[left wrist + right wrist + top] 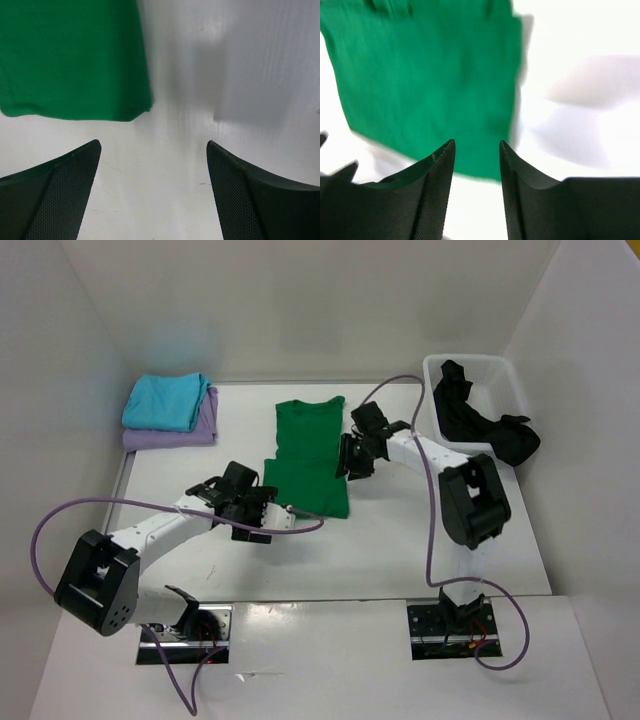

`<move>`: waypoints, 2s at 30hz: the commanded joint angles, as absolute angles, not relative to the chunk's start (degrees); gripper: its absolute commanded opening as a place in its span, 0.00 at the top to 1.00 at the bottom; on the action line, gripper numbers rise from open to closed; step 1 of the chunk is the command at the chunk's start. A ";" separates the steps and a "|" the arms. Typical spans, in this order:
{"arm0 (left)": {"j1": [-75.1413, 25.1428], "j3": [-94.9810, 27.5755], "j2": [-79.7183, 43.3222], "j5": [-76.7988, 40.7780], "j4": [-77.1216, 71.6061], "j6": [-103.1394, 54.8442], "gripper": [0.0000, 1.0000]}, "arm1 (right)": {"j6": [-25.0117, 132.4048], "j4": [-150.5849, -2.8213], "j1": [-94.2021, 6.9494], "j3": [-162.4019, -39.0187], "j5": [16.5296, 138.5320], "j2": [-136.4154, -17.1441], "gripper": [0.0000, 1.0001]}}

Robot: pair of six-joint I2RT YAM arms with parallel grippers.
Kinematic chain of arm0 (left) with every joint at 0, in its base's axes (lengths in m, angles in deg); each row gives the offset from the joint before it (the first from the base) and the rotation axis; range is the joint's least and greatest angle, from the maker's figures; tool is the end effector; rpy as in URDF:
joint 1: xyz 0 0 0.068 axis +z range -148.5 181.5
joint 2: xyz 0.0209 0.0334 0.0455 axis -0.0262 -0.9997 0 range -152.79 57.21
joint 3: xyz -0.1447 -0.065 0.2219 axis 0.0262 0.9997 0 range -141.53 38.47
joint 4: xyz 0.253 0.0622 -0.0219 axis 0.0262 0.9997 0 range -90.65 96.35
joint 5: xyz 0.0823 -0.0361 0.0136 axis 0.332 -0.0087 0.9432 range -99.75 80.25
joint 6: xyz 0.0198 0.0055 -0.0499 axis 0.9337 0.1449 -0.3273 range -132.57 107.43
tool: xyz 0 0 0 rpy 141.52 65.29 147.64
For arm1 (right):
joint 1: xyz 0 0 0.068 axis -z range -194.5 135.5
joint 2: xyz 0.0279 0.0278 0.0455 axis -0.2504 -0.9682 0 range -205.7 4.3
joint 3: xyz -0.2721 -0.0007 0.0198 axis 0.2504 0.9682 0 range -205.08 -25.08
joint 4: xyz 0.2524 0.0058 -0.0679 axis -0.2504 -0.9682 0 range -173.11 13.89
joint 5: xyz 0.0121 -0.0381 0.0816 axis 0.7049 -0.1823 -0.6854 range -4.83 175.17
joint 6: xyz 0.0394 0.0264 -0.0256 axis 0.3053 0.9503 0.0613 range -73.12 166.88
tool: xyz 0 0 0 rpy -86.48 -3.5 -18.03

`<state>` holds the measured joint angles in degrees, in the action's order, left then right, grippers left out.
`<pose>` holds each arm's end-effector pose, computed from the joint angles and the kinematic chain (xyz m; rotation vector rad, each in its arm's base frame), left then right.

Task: Fold and stack the t-shirts
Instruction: Fold the folded rectangular tshirt in 1/3 of the way, then grab one side of the 2/3 rectangular tshirt with both arms

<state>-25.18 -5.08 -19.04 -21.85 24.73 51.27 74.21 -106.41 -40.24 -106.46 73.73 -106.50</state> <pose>0.2230 -0.1204 0.1956 1.8647 1.7393 -0.0239 0.3676 0.1851 0.1982 -0.0357 2.7009 0.5685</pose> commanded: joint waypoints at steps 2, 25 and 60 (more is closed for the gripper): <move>-25.92 -2.58 -19.26 -23.72 23.96 51.15 0.08 | 77.73 -104.41 -40.43 -97.16 73.48 -96.17 0.53; -26.98 -3.11 -27.78 -25.83 14.99 54.76 0.59 | 83.09 -96.15 -44.56 -84.14 70.23 -98.36 0.83; -33.66 -6.00 -24.62 -25.13 20.62 53.44 0.13 | 82.13 -105.57 -41.22 -80.54 71.55 -91.23 0.38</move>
<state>-32.96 -4.01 -24.09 -23.14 22.37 54.85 80.97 -108.73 -41.55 -81.59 72.24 -89.78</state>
